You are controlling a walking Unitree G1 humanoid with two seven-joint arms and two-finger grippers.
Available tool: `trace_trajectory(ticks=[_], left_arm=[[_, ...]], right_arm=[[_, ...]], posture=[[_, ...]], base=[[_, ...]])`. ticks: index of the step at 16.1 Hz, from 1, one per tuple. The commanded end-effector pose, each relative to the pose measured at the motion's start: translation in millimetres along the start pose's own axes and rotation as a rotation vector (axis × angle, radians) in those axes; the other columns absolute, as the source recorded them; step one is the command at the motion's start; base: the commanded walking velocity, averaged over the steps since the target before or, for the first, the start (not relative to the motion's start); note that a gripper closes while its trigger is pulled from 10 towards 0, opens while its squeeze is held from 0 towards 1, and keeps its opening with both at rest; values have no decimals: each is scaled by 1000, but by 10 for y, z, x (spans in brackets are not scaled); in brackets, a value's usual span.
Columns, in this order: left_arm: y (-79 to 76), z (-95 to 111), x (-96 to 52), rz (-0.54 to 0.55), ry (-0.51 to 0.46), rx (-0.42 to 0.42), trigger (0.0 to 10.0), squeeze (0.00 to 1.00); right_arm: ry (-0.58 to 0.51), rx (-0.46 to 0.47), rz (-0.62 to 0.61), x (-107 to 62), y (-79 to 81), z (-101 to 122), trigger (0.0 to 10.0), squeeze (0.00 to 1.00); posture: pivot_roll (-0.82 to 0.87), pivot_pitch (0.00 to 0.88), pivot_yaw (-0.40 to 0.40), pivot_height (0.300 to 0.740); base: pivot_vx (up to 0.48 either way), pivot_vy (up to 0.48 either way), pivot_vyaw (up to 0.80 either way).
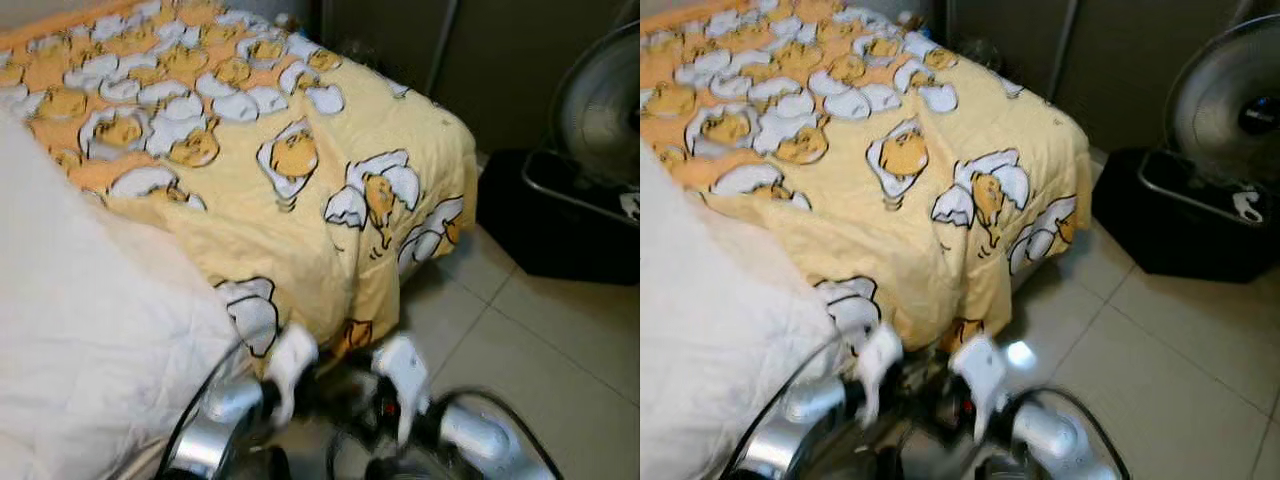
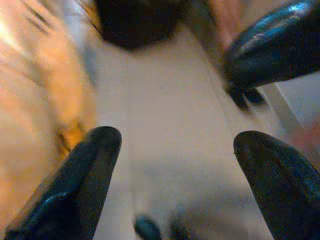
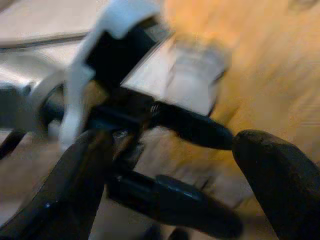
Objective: Clean up the room
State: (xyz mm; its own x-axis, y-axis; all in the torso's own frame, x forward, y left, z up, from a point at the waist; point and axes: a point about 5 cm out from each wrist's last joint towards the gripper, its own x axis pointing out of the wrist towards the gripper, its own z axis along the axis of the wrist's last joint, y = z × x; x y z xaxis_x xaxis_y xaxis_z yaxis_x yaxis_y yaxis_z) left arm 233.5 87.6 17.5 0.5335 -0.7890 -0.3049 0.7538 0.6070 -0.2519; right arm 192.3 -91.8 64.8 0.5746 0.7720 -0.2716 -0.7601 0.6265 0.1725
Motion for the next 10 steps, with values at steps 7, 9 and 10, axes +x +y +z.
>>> trace_trajectory(ticks=[7,9,10], left_arm=[[571,646,-213,580,-273,-92,10000,0],[712,704,-340,777,-343,-206,10000,0],[769,689,-512,879,-359,-211,10000,0]], right_arm=[[-255,-38,-257,253,-575,500,10000,0],[-308,-44,-384,261,-680,614,10000,0],[-333,-23,-457,214,-732,628,10000,0]], posture=[[-101,0,73,740],[-97,0,72,740],[-95,0,65,740]], base=[[0,0,0],[0,0,0],[0,0,0]])
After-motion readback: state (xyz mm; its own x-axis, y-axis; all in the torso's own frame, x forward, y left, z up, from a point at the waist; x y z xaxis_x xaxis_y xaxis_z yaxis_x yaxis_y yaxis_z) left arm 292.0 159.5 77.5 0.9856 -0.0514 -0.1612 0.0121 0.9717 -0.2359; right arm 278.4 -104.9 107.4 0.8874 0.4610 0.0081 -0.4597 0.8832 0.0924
